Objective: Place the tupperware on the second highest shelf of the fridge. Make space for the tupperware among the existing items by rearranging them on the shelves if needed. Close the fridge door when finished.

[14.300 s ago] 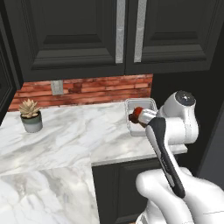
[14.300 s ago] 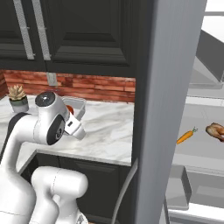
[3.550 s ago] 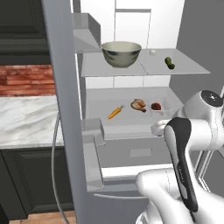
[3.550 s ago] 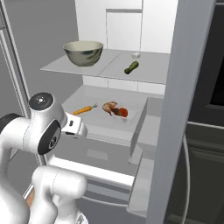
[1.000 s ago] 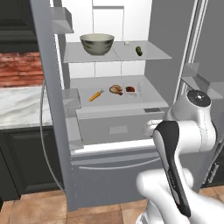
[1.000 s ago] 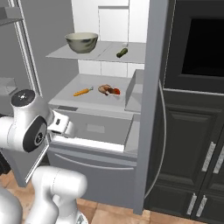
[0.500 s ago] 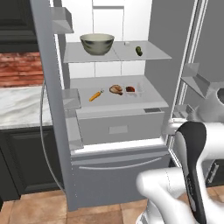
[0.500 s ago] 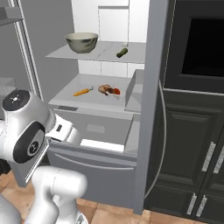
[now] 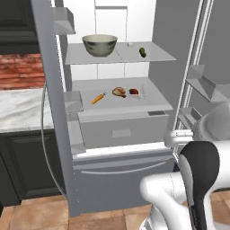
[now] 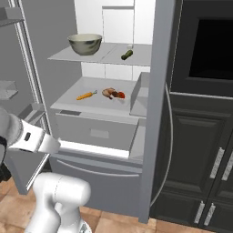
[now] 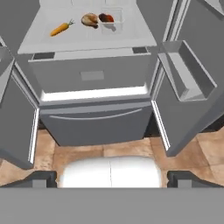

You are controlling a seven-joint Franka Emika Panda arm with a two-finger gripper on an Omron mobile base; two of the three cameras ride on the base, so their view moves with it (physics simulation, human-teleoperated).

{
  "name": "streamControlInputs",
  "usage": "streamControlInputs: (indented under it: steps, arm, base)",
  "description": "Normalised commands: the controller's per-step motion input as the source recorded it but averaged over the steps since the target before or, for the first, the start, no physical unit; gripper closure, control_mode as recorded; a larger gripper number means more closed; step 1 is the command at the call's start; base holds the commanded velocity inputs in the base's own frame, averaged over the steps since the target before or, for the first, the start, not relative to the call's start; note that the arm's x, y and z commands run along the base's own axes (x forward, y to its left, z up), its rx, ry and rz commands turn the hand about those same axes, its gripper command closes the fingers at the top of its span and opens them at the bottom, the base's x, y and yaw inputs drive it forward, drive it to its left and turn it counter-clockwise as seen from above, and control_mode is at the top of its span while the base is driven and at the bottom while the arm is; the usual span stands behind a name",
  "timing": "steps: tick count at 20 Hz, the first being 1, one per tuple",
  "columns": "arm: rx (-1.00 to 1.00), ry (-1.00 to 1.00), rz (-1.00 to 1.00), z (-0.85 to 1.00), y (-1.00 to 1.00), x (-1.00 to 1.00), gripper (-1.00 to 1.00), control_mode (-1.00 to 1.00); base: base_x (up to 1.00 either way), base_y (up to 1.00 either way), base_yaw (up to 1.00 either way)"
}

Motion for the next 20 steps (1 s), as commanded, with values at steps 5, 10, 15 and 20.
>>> streamControlInputs:
  steps: [5,10,15,20]
  arm:
    - [-0.22,-0.02,0.19,0.12,0.96,-0.13,-1.00,-1.00]
    - [-0.28,0.01,0.21,0.00,1.00,-0.11,-1.00,-1.00]
    - [-0.27,0.03,0.17,0.00,1.00,0.00,-1.00,-1.00]
    - [-0.25,0.02,0.12,0.00,0.97,0.02,-1.00,-1.00]
  base:
    - [0.00,0.00,0.00]
    - [0.00,0.00,0.00]
    - [0.00,0.00,0.00]
    - [0.00,0.00,0.00]
